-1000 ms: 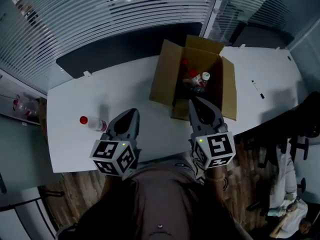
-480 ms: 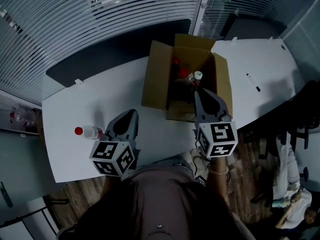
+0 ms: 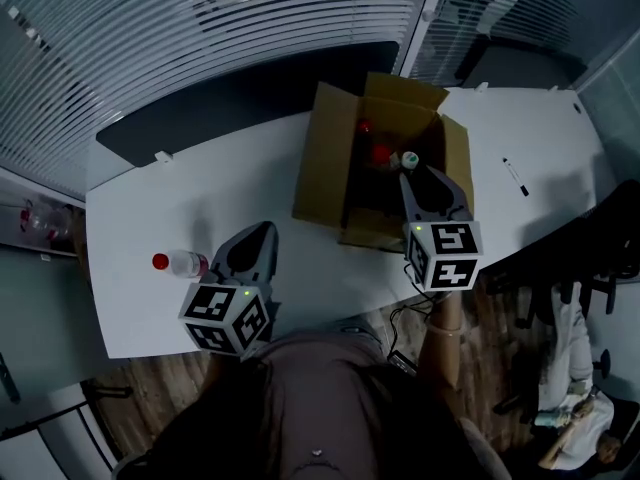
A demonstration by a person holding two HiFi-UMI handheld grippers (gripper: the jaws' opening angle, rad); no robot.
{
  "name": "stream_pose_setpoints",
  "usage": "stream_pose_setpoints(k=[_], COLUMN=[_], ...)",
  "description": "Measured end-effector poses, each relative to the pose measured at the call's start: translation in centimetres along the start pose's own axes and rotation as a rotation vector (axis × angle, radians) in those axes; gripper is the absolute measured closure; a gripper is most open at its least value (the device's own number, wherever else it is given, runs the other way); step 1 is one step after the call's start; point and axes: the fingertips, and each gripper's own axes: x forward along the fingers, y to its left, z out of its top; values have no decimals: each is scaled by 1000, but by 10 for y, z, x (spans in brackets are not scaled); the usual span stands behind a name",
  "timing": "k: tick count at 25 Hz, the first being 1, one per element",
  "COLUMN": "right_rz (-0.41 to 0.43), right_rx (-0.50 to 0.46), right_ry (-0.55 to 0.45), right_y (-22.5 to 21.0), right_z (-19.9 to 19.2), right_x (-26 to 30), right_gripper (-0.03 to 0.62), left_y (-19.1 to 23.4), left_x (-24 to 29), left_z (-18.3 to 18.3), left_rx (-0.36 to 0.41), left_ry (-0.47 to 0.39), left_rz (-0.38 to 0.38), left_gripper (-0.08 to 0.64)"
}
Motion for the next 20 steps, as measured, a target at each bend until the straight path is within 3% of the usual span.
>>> stream_pose_setpoints(k=[13,20], right_rz=[-36,-45], right_rx=[-10,-24], right_ry=[160,248], right_y=[-25,-31], right_z=[-30,-44], right_x=[51,70], right_gripper=[400,390], left_y=[16,18], left_x=[8,14], left_z=[-5,-6], left_rx=[-10,-5], left_ry=[40,67], left_rz=[26,18], left_gripper=[551,551])
